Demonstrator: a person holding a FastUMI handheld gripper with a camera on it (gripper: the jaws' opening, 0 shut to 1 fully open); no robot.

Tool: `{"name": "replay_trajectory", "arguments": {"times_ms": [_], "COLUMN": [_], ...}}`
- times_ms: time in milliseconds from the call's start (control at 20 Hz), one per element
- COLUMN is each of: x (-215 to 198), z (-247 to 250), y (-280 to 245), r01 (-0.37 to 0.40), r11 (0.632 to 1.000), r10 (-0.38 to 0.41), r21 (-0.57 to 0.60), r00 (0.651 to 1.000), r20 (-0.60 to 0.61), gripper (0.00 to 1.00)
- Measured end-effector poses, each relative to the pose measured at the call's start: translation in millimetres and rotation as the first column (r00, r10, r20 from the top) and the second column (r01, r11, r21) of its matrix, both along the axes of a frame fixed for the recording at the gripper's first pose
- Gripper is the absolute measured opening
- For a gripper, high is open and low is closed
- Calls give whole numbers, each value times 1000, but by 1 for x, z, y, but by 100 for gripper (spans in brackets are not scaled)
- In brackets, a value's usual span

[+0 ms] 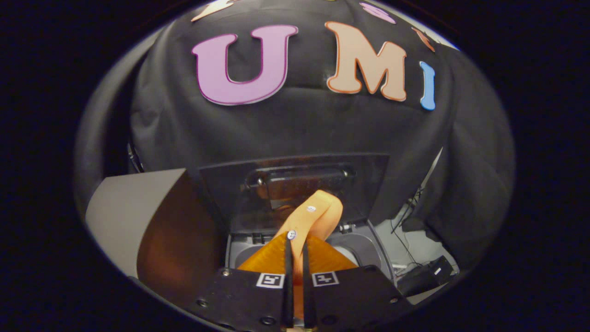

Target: Put the clothes into the washing machine and then close the washing machine lid.

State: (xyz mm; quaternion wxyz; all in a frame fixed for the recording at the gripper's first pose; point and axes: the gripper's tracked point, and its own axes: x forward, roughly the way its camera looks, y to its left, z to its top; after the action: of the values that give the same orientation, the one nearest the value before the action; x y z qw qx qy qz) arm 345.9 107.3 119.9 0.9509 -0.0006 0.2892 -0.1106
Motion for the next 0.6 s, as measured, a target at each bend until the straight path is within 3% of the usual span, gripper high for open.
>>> {"name": "replay_trajectory", "arguments": {"times_ms": [150, 600], "x": [6, 4], "z": [3, 19], "y": [-9, -8], "r01": [19, 4], "r11": [1000, 1000], "r10": [-19, -6], "r21": [2, 14], "r00": [998, 994], "r20": [52, 110], "gripper": [24, 25]}}
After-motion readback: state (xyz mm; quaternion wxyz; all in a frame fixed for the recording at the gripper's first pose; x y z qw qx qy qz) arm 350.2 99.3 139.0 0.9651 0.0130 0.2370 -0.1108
